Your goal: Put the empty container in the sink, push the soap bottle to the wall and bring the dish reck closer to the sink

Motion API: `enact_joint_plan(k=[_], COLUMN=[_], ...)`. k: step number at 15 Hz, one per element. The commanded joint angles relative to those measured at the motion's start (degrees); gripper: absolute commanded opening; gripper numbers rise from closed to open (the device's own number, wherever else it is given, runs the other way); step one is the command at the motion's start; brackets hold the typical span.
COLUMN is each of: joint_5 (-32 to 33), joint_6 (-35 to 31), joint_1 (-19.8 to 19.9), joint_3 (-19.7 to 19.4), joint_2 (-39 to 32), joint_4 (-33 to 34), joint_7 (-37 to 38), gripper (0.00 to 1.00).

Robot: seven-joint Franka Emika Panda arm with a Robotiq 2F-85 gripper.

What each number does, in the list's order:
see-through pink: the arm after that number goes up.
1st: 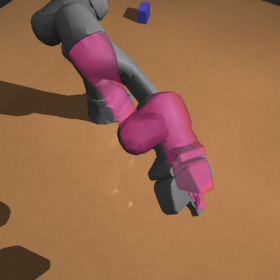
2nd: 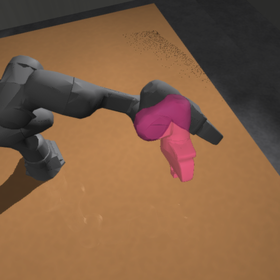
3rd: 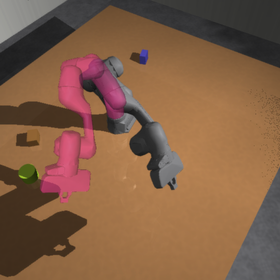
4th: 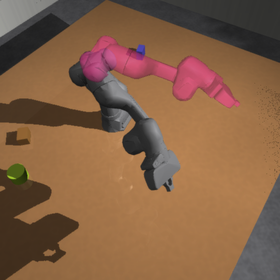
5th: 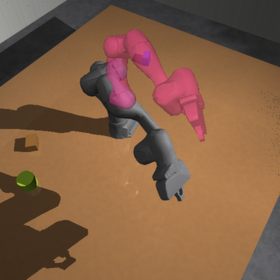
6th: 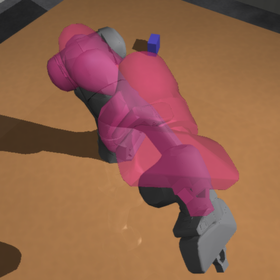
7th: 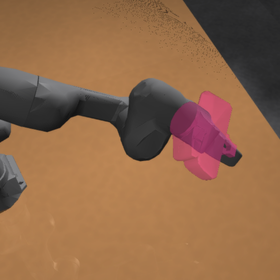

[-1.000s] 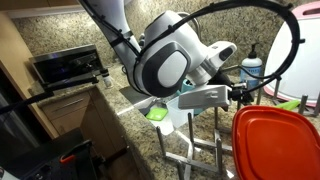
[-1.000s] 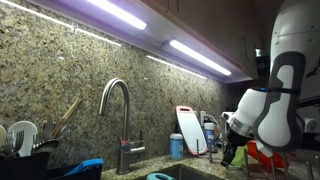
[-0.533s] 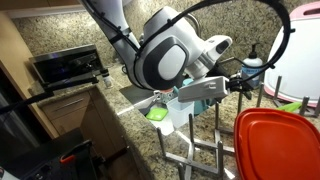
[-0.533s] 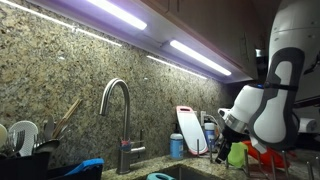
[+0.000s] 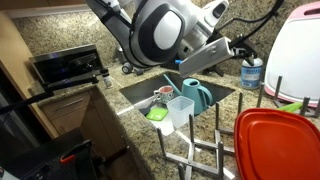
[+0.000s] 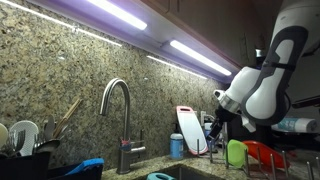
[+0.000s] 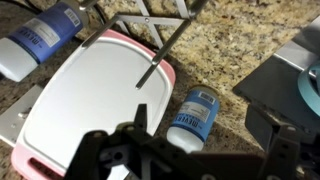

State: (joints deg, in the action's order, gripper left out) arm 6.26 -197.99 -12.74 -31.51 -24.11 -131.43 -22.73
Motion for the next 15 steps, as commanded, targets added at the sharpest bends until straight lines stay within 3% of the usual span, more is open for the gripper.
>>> enact_joint_plan(k=[1, 10, 15], joint_5=[0.1, 3.7, 5.8], joint_6=[0.0, 0.0, 0.0], joint_1=[-3.9, -10.3, -11.8], joint_3=[-3.8, -10.7, -12.0], joint_2=[5.4, 13.0, 19.4], joint_4=[-3.8, -8.2, -10.8], joint_7=[-5.5, -24.6, -35.6], gripper=[1.00, 1.00, 1.00])
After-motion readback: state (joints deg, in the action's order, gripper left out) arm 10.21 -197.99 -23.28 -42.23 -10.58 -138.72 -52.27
